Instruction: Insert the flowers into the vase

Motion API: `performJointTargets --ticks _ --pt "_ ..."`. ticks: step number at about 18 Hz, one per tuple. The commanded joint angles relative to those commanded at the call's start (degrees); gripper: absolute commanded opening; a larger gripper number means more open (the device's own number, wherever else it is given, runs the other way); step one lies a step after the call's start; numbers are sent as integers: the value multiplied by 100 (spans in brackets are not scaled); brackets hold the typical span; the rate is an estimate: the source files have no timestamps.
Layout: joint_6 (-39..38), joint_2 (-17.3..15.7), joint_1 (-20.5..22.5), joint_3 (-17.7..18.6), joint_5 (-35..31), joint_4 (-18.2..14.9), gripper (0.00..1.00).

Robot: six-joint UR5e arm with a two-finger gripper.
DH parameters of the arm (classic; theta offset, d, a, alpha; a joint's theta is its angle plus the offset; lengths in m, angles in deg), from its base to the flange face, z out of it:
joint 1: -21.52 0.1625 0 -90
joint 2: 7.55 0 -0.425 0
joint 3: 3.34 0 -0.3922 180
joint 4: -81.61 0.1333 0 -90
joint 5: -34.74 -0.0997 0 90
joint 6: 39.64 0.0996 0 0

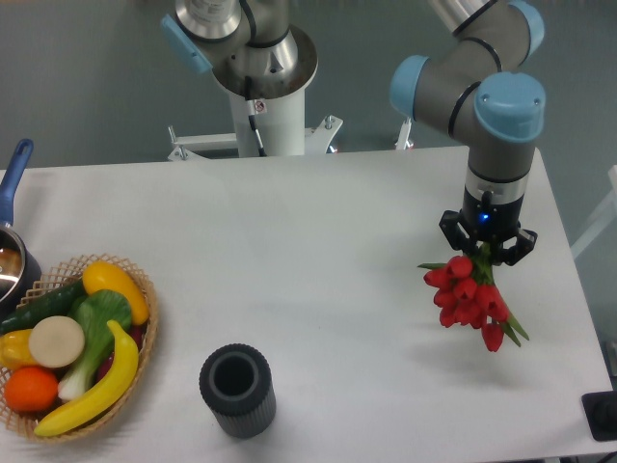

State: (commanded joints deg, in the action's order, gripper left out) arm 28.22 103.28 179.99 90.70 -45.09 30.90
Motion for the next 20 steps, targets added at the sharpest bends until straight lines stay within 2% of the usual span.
performJointTargets --ticks 3,5,7,9,11,16,20 --pt "-422 0 -61 -52 764 35 3" --pt "-685 35 -175 -70 1598 26 3" --pt "-1176 88 -219 -245 2362 44 3" --pt "-1406 105 -316 -430 2865 62 4" --pt "-1425 132 -343 -510 3436 79 4" --pt "-1425 132 -492 -562 4580 562 5" --pt "-1425 88 -598 -694 5476 589 7"
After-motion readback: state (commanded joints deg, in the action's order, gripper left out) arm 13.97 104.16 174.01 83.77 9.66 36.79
